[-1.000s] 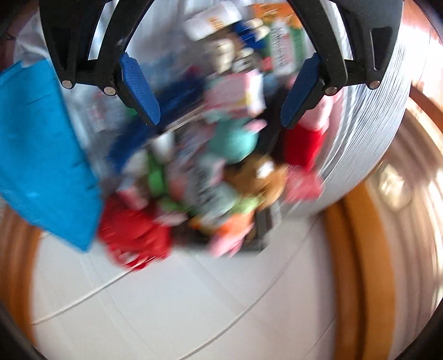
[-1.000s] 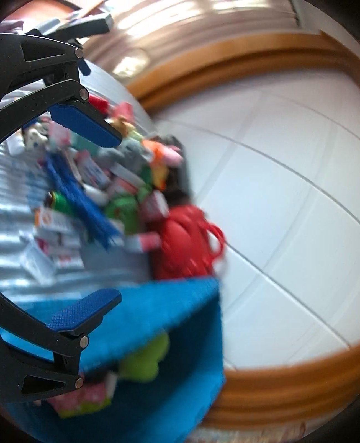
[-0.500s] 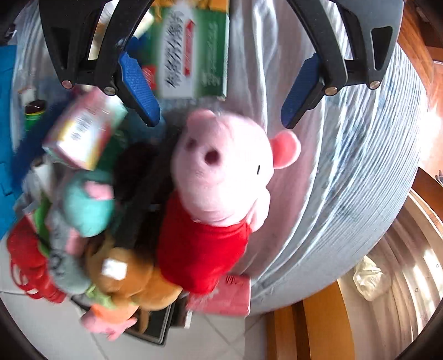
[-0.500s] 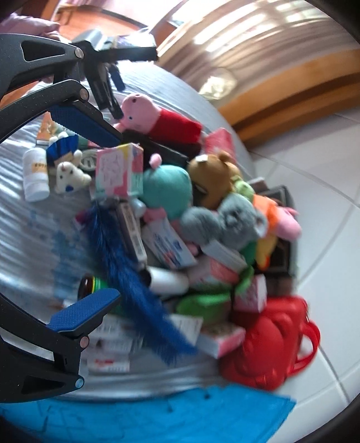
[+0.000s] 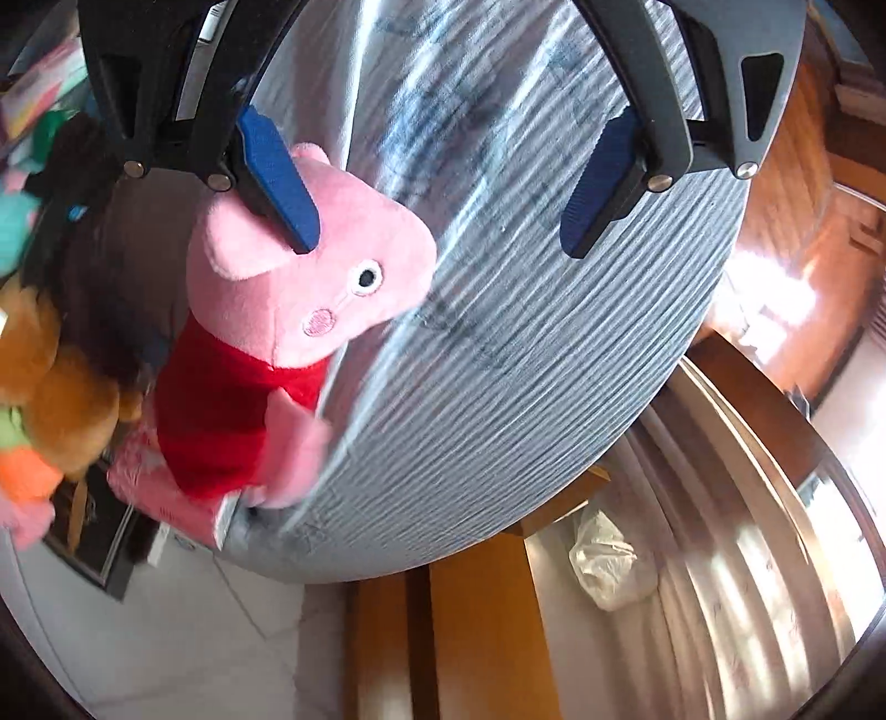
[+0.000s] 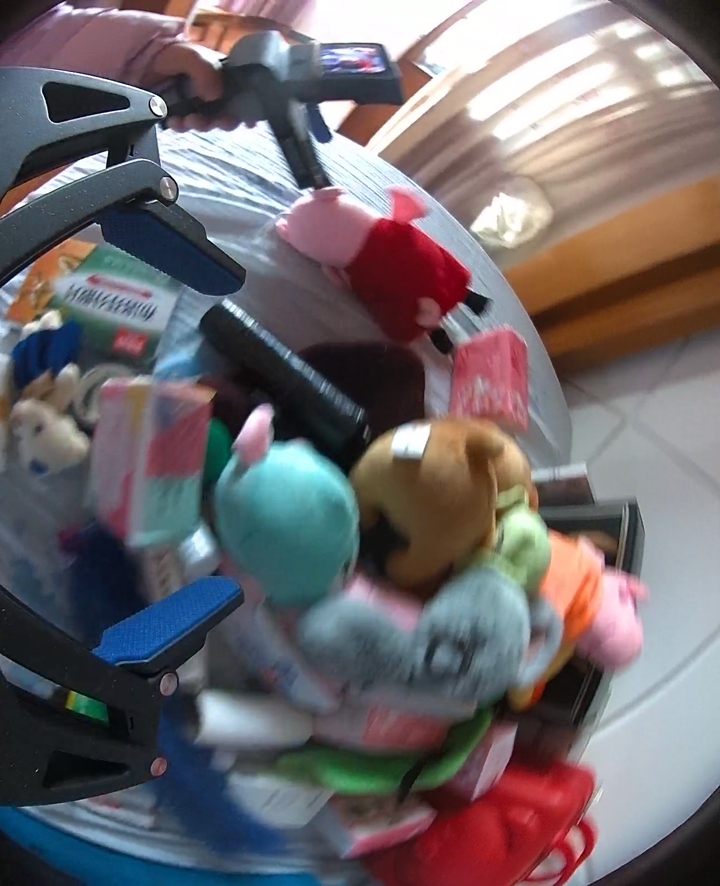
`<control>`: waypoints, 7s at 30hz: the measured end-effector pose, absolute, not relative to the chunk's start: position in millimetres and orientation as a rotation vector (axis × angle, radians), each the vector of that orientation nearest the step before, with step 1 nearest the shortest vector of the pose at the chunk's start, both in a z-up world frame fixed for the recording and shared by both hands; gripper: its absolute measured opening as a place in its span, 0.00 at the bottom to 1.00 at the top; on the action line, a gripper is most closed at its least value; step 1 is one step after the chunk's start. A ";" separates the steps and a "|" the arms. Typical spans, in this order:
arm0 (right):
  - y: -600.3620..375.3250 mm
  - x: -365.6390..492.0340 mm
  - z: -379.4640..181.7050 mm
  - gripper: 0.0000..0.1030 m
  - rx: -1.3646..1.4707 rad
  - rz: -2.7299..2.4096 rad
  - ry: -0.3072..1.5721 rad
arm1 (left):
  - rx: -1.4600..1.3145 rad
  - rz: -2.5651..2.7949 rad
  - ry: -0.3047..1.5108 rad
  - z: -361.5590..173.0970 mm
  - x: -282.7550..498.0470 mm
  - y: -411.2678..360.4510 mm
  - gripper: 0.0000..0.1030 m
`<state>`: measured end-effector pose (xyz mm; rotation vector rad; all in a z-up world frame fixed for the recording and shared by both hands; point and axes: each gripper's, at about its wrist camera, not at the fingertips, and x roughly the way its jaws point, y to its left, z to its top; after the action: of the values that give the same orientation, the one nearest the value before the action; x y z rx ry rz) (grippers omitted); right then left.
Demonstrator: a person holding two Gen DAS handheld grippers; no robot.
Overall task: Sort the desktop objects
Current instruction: 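Grasp the pink pig plush in red clothes with both grippers together, then carry the pig plush over the blue bin and release it inside, then move both grippers back to the pile on the bed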
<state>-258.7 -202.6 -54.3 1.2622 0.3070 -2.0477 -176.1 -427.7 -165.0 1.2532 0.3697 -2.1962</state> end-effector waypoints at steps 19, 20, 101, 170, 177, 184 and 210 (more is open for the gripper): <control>-279.7 -286.2 -70.8 1.00 1.218 -1.957 0.376 | 1.375 -2.125 0.339 -210.4 -186.8 -428.1 0.76; -289.5 -289.9 -71.5 1.00 1.210 -1.933 0.348 | 1.366 -2.103 0.306 -208.9 -181.5 -441.3 0.76; 78.5 -226.2 167.2 0.76 0.930 -2.545 0.048 | 0.925 -3.335 -0.148 72.5 -207.9 -5.2 0.74; 419.2 -151.1 139.7 1.00 0.970 -3.204 -0.265 | 0.943 -3.576 -0.385 96.0 -146.6 279.7 0.78; 348.5 -98.7 161.6 1.00 0.641 -3.203 -0.152 | 0.763 -3.451 -0.145 80.1 -116.1 178.7 0.91; 262.3 -64.5 163.9 1.00 0.255 -3.132 -0.109 | 0.797 -3.240 0.006 45.2 -117.4 67.6 0.91; 66.1 -118.7 -39.2 1.00 1.090 -2.660 0.101 | 1.565 -2.525 0.190 -210.9 -91.2 -225.4 0.91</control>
<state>-118.7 66.1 -39.2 1.0902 0.1007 -2.6597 -91.2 -225.4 -210.9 1.5647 0.1899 -2.5253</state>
